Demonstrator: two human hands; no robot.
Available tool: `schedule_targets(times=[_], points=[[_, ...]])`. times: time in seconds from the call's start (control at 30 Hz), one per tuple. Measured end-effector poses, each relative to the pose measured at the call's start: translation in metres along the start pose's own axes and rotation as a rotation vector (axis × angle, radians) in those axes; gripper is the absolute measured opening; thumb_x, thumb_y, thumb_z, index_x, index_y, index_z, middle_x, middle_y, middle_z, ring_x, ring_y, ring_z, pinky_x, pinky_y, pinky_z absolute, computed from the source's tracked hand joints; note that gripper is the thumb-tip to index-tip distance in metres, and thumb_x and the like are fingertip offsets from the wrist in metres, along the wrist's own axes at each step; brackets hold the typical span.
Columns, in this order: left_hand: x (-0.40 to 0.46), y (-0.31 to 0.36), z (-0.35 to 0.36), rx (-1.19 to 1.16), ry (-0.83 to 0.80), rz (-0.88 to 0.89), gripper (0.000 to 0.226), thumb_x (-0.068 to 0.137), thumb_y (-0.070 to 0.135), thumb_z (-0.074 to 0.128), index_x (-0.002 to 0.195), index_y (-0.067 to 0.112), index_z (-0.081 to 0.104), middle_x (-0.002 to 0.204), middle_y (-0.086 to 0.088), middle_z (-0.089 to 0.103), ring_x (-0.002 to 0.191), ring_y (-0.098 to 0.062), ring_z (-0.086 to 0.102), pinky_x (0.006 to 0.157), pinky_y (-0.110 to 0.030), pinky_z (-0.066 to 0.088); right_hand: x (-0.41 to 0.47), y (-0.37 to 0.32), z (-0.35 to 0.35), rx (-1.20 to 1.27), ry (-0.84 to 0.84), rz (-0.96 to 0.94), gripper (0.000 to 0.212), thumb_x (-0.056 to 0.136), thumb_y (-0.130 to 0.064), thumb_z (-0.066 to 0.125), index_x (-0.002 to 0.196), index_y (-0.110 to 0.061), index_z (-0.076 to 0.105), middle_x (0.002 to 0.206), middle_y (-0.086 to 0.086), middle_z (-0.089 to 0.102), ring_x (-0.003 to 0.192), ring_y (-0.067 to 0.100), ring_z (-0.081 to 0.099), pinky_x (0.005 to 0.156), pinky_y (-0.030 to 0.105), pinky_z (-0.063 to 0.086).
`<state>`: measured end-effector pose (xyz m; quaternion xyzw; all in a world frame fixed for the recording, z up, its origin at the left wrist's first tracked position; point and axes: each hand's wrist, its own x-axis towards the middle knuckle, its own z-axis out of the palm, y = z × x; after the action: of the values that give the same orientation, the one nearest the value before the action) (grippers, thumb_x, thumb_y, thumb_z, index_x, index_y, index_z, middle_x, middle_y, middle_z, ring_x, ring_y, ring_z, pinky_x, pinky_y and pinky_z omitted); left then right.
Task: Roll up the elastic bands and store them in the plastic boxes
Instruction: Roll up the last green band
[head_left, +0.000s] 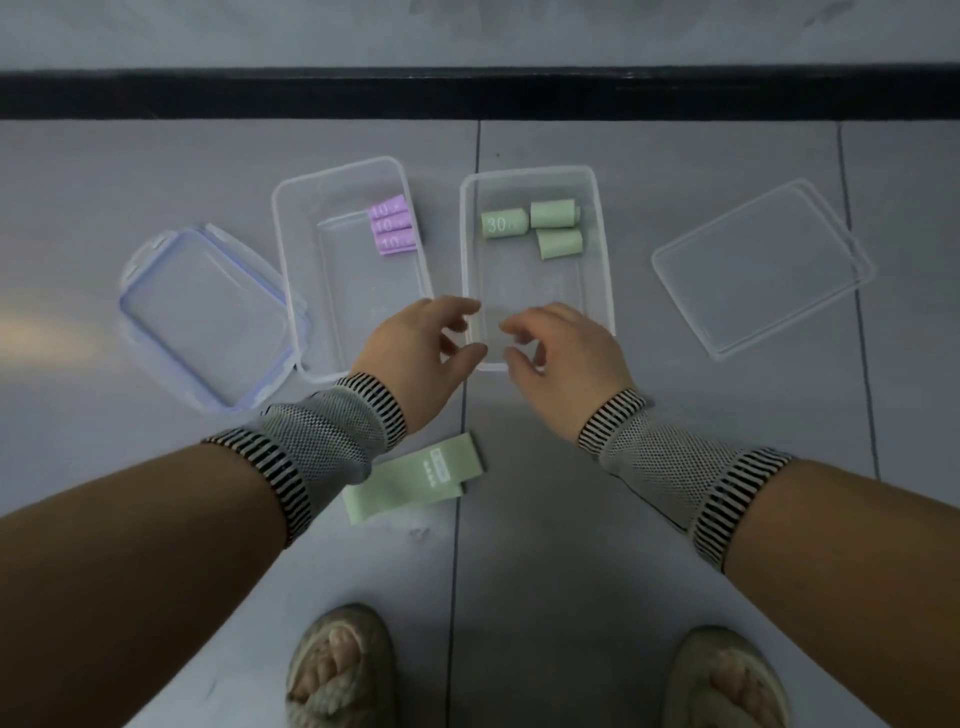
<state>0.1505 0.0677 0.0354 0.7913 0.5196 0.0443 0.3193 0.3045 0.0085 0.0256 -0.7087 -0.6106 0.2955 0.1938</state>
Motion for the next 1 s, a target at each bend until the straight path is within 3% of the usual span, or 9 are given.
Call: schedule_targets(times=[0.1,0.23,0.4,0.57,0.67,0.73,0.9,1.0], points=[[-0.030,-0.025,0.007,0.002,-0.036,-0.101,0.026,0.086,0.026,0.065,0.111,0.021,0.063,0.084,0.010,0.061,0.080,-0.012,0.062,0.083,-0.024,0.046,-0.015,-0.017,0.030,0.003,-0.159,-0.012,0.022,0.091,-0.020,0.055,0.111,-0.015,0.065,0.103,0.003,0.065,0.088,0.019,0.058,0.085,0.033,0.046],[-0.050,-0.065,0.025,0.045,-0.146,-0.246,0.023,0.086,0.030,0.065,0.107,0.022,0.063,0.080,0.012,0.059,0.083,-0.012,0.060,0.085,-0.027,0.048,-0.022,-0.017,0.072,-0.095,-0.355,0.151,0.023,0.092,-0.026,0.054,0.111,-0.016,0.061,0.106,0.004,0.065,0.100,0.024,0.059,0.085,0.031,0.045],[-0.048,-0.092,0.049,0.052,-0.179,-0.228,0.026,0.084,0.030,0.066,0.109,0.022,0.064,0.084,0.011,0.058,0.085,-0.014,0.060,0.085,-0.030,0.048,-0.017,-0.004,0.106,-0.178,-0.399,0.256,0.021,0.086,-0.027,0.062,0.101,-0.014,0.056,0.105,0.005,0.057,0.099,0.025,0.055,0.080,0.031,0.041],[-0.056,-0.100,0.065,0.137,-0.190,-0.141,0.031,0.084,0.033,0.064,0.113,0.022,0.062,0.105,0.004,0.060,0.098,-0.019,0.056,0.086,-0.032,0.046,-0.015,0.004,0.125,-0.368,-0.361,0.114,0.032,0.084,-0.033,0.061,0.111,-0.017,0.056,0.115,0.006,0.054,0.108,0.026,0.049,0.087,0.034,0.040],[-0.068,-0.102,0.067,0.149,-0.102,-0.112,0.032,0.083,0.032,0.067,0.112,0.020,0.064,0.110,-0.002,0.060,0.102,-0.023,0.053,0.085,-0.033,0.042,-0.014,0.005,0.132,-0.389,-0.322,0.085,0.022,0.086,-0.025,0.058,0.105,-0.015,0.058,0.113,0.009,0.053,0.107,0.028,0.048,0.087,0.035,0.040],[-0.076,-0.103,0.070,0.139,-0.054,-0.096,0.033,0.082,0.032,0.068,0.112,0.019,0.065,0.110,-0.003,0.061,0.102,-0.025,0.053,0.085,-0.033,0.041,-0.015,0.005,0.136,-0.333,-0.313,0.076,0.010,0.087,-0.017,0.056,0.096,-0.016,0.054,0.107,0.010,0.053,0.100,0.029,0.051,0.079,0.033,0.040],[-0.079,-0.094,0.067,0.135,-0.078,-0.074,0.045,0.085,0.037,0.063,0.128,0.027,0.055,0.126,0.004,0.058,0.117,-0.021,0.046,0.098,-0.032,0.037,-0.028,0.001,0.129,0.038,-0.278,0.138,0.021,0.082,-0.010,0.063,0.084,-0.023,0.047,0.074,-0.007,0.051,0.074,0.018,0.051,0.067,0.025,0.036],[-0.081,-0.068,0.041,0.073,-0.133,-0.071,0.043,0.088,0.036,0.059,0.130,0.028,0.053,0.126,0.007,0.060,0.121,-0.017,0.046,0.099,-0.027,0.034,-0.037,-0.019,0.092,0.252,-0.244,0.163,0.026,0.079,-0.003,0.063,0.085,-0.026,0.051,0.077,-0.005,0.058,0.070,0.013,0.053,0.068,0.027,0.044]])
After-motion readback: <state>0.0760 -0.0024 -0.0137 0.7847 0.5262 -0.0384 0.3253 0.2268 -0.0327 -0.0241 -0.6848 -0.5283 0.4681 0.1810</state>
